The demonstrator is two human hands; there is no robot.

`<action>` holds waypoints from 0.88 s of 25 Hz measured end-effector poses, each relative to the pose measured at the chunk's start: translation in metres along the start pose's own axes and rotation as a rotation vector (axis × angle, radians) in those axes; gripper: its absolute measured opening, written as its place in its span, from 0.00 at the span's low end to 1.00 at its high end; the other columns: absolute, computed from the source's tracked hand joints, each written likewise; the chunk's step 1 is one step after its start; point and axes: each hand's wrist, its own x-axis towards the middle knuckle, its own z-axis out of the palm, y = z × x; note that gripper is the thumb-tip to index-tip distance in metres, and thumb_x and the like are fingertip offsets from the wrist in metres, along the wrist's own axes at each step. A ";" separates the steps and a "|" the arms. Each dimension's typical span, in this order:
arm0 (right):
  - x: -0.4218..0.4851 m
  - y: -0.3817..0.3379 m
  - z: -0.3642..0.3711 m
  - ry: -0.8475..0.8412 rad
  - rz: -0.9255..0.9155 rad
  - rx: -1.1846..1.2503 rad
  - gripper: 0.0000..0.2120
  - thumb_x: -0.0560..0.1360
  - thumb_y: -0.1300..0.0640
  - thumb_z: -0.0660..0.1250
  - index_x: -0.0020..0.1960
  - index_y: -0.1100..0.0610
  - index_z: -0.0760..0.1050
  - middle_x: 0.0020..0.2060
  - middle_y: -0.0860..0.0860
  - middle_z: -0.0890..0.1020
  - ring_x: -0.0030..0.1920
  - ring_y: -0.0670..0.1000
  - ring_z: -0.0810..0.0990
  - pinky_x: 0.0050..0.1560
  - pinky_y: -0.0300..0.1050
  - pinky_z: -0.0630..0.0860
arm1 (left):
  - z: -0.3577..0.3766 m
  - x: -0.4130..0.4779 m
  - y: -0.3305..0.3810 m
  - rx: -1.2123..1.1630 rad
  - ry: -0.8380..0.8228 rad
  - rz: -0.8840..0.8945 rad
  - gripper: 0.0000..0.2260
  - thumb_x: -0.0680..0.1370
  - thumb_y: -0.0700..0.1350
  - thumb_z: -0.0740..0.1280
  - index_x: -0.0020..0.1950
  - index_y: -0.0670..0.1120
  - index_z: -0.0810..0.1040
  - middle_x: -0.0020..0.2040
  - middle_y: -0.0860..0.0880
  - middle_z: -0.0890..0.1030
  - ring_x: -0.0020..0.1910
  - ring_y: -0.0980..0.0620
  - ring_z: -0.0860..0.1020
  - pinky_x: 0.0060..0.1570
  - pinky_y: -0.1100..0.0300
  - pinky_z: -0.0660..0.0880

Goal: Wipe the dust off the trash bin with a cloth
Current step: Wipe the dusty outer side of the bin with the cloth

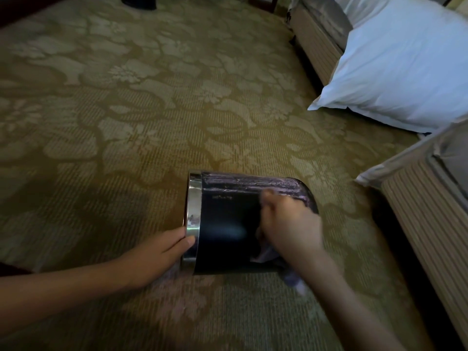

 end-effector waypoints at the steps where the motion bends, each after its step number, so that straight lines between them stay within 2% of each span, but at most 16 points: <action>1: -0.002 -0.026 0.003 0.004 -0.106 0.023 0.08 0.80 0.52 0.56 0.54 0.49 0.72 0.33 0.45 0.71 0.40 0.55 0.81 0.30 0.43 0.60 | 0.000 0.000 -0.001 -0.007 -0.007 0.005 0.13 0.82 0.48 0.56 0.55 0.50 0.80 0.52 0.52 0.84 0.53 0.57 0.82 0.56 0.56 0.78; 4: -0.006 -0.082 0.017 0.015 -0.345 0.110 0.15 0.78 0.54 0.57 0.64 0.56 0.70 0.45 0.50 0.81 0.44 0.56 0.82 0.36 0.46 0.62 | -0.001 0.002 -0.005 -0.005 -0.009 0.022 0.15 0.82 0.51 0.55 0.58 0.51 0.80 0.54 0.53 0.84 0.56 0.58 0.81 0.62 0.53 0.75; 7: -0.006 -0.071 0.015 0.074 -0.366 0.043 0.13 0.79 0.52 0.57 0.62 0.53 0.72 0.43 0.50 0.81 0.40 0.55 0.82 0.34 0.46 0.62 | 0.001 0.004 -0.005 -0.037 -0.028 0.029 0.14 0.83 0.48 0.55 0.59 0.50 0.80 0.55 0.52 0.84 0.58 0.56 0.81 0.64 0.51 0.74; 10: -0.004 -0.021 0.009 0.057 -0.208 -0.024 0.10 0.81 0.49 0.55 0.57 0.48 0.72 0.41 0.49 0.82 0.40 0.57 0.82 0.34 0.46 0.61 | -0.001 0.002 -0.007 -0.040 -0.048 0.010 0.16 0.82 0.54 0.56 0.59 0.51 0.80 0.56 0.51 0.84 0.58 0.55 0.81 0.61 0.49 0.76; 12: -0.002 0.028 0.000 0.048 0.006 -0.064 0.13 0.82 0.46 0.53 0.56 0.47 0.74 0.42 0.51 0.83 0.43 0.58 0.83 0.36 0.46 0.65 | 0.000 0.001 -0.010 -0.030 -0.047 0.007 0.17 0.80 0.58 0.56 0.58 0.52 0.80 0.56 0.51 0.84 0.57 0.54 0.81 0.60 0.48 0.77; 14: -0.006 0.065 -0.007 0.057 0.157 -0.049 0.15 0.82 0.43 0.53 0.58 0.44 0.77 0.45 0.52 0.84 0.46 0.59 0.82 0.39 0.48 0.69 | 0.002 0.001 -0.009 -0.021 -0.024 0.015 0.14 0.81 0.56 0.55 0.54 0.56 0.80 0.53 0.53 0.84 0.53 0.57 0.82 0.56 0.52 0.78; 16: -0.007 0.075 -0.002 0.067 0.164 -0.043 0.17 0.82 0.42 0.53 0.58 0.43 0.78 0.45 0.52 0.83 0.46 0.58 0.82 0.40 0.49 0.69 | 0.003 -0.001 -0.003 -0.017 -0.022 0.020 0.14 0.77 0.59 0.55 0.49 0.63 0.80 0.50 0.57 0.84 0.49 0.59 0.82 0.49 0.61 0.78; 18: -0.007 0.070 0.000 0.058 0.158 -0.001 0.17 0.82 0.42 0.53 0.59 0.44 0.78 0.46 0.53 0.83 0.48 0.59 0.82 0.41 0.50 0.70 | 0.004 -0.004 0.000 -0.014 -0.040 0.021 0.15 0.76 0.62 0.55 0.49 0.62 0.80 0.50 0.59 0.84 0.49 0.60 0.82 0.48 0.63 0.78; 20: -0.006 0.067 -0.003 0.020 0.201 0.109 0.17 0.81 0.41 0.55 0.61 0.44 0.78 0.49 0.54 0.83 0.51 0.60 0.81 0.47 0.52 0.73 | 0.003 -0.003 -0.002 0.009 -0.027 0.000 0.14 0.80 0.54 0.56 0.48 0.54 0.81 0.49 0.57 0.84 0.49 0.58 0.82 0.51 0.58 0.79; 22: -0.004 0.064 -0.007 -0.010 0.222 0.160 0.16 0.81 0.42 0.56 0.61 0.44 0.78 0.50 0.54 0.83 0.52 0.61 0.80 0.50 0.53 0.74 | 0.002 -0.002 -0.005 0.052 -0.019 -0.022 0.13 0.82 0.49 0.56 0.47 0.52 0.80 0.48 0.58 0.84 0.47 0.58 0.82 0.51 0.57 0.79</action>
